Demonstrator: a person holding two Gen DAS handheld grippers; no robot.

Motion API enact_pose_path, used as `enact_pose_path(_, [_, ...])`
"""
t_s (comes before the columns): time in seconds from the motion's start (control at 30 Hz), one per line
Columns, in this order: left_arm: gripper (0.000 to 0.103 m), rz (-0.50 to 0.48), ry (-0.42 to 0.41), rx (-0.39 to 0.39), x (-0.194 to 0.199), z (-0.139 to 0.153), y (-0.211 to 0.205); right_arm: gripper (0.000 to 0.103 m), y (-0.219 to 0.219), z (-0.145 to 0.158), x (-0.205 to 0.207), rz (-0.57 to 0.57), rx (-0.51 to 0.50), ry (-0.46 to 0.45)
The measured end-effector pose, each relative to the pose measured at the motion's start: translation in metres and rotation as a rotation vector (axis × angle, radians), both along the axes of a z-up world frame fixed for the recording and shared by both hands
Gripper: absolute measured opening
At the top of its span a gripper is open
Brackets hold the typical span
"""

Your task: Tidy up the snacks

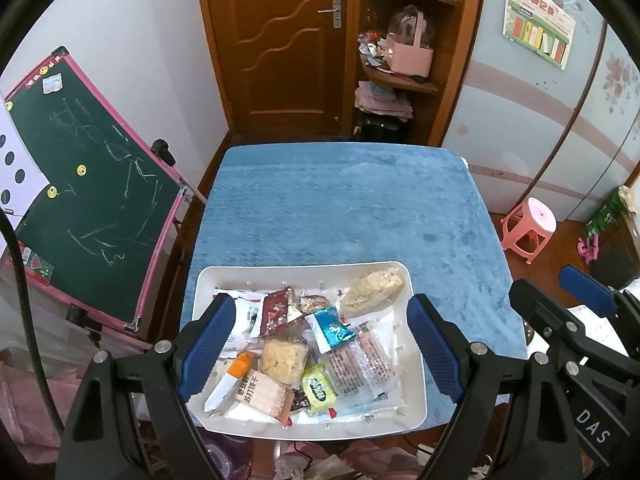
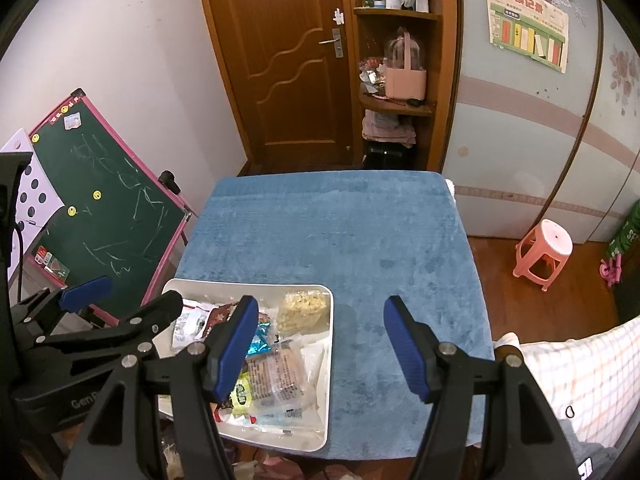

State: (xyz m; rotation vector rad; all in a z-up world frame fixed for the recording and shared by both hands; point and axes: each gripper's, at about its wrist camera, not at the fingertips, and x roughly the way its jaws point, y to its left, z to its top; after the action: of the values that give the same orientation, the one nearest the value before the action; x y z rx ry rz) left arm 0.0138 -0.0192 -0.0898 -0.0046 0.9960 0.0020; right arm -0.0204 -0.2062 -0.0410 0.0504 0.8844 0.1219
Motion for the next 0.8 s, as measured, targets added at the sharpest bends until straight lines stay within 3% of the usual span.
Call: enact_pose_path(0.8, [0.087,0.0,0.008,0.001,-0.0006,-0.0015,0.0041,0.066,0.0028,-0.0069,0.0003,-0.013,0.01,0.019])
